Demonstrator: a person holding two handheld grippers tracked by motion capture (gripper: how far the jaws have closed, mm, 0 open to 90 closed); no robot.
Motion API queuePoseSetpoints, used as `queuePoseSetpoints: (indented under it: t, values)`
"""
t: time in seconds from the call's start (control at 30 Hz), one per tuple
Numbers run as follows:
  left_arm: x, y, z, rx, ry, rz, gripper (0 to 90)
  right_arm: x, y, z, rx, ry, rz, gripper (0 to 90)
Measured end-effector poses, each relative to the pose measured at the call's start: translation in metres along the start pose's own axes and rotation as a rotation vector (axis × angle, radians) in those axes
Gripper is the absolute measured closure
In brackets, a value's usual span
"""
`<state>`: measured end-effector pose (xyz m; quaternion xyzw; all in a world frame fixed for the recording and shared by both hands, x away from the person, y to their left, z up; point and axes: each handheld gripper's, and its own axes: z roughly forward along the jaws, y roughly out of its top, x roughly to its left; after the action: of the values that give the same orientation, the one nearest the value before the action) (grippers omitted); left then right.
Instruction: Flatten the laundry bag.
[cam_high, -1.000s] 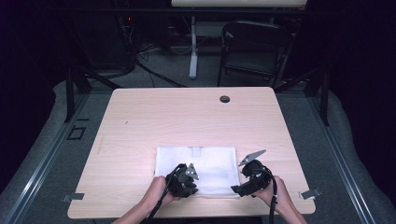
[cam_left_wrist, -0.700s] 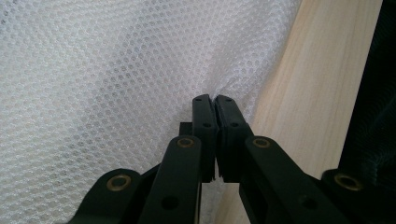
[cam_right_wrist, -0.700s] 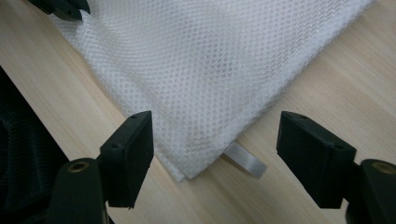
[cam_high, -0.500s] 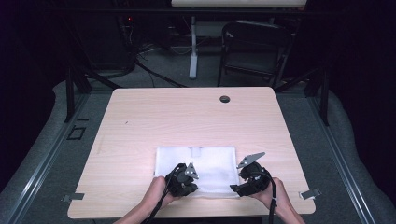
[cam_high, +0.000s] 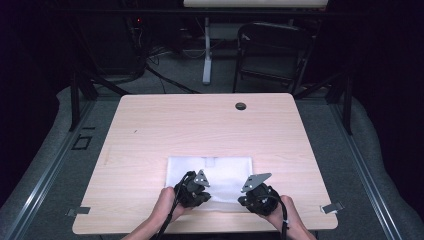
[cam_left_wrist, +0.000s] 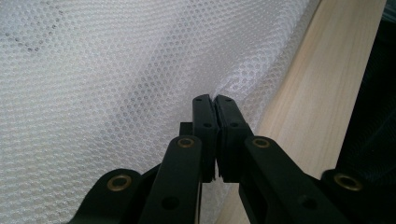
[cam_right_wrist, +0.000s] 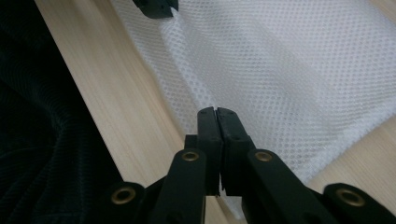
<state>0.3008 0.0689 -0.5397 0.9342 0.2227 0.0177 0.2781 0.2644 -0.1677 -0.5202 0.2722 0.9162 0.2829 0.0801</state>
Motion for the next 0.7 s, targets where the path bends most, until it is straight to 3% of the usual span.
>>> queuePoseSetpoints:
  t: [0.23, 0.7]
  values:
    - [0.0, 0.001, 0.0, -0.004, -0.007, -0.019, 88.0, 0.01, 0.002, 0.014, 0.028, 0.02, -0.058, 90.0]
    - [-0.001, 0.001, 0.001, -0.002, -0.01, -0.034, 88.0, 0.017, 0.002, 0.04, 0.036, -0.035, -0.124, 90.0]
